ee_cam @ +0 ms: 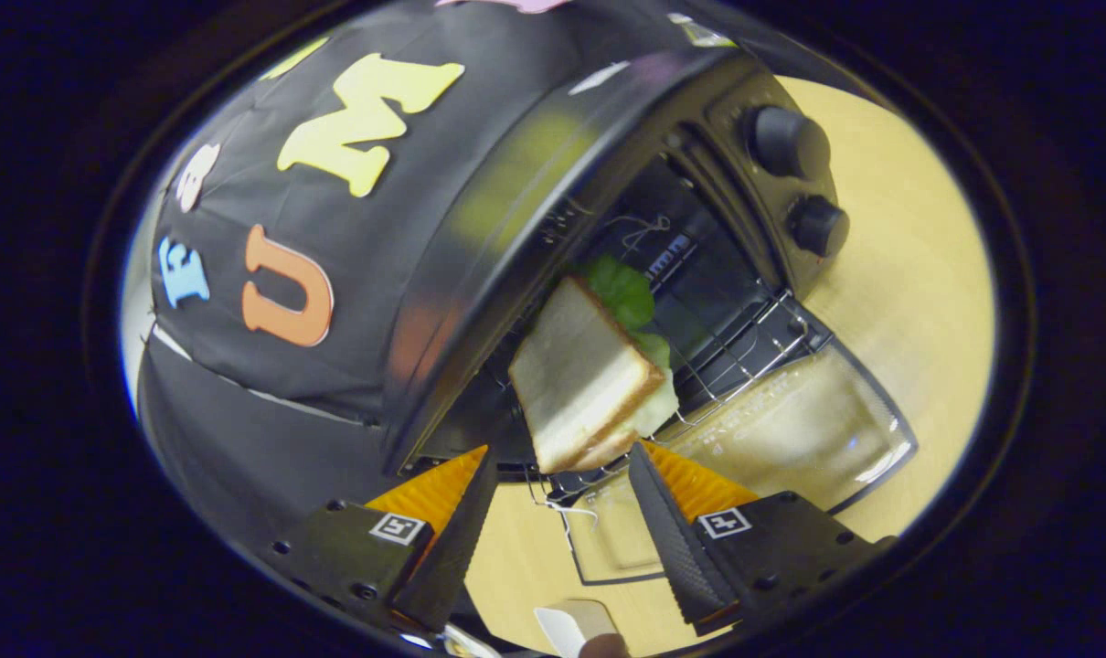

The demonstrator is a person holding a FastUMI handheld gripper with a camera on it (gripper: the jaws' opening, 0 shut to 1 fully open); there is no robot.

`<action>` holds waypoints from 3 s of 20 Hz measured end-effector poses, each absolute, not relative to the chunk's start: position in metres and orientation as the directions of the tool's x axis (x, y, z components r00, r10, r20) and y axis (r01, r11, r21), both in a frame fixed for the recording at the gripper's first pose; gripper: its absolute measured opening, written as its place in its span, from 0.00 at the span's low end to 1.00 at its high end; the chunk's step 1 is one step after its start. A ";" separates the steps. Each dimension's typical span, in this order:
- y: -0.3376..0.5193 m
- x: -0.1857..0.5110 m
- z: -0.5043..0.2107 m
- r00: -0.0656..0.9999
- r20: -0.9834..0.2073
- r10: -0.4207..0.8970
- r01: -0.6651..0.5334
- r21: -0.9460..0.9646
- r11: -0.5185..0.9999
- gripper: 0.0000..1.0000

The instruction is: Open the toaster oven, put the food inside, and close the toaster oven door.

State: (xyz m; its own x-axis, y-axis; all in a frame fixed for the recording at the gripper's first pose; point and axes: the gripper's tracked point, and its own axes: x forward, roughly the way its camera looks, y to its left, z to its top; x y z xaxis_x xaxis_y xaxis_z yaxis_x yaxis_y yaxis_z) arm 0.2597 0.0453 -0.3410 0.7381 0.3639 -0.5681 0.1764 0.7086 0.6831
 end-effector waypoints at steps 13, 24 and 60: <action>0.025 0.126 -0.297 0.791 -0.590 0.162 -0.057 0.192 0.980 1.00; 0.010 0.124 -0.408 0.759 -0.649 0.053 -0.054 0.018 0.998 1.00; 0.005 0.188 -0.214 0.928 -0.372 0.021 -0.029 -0.016 0.999 1.00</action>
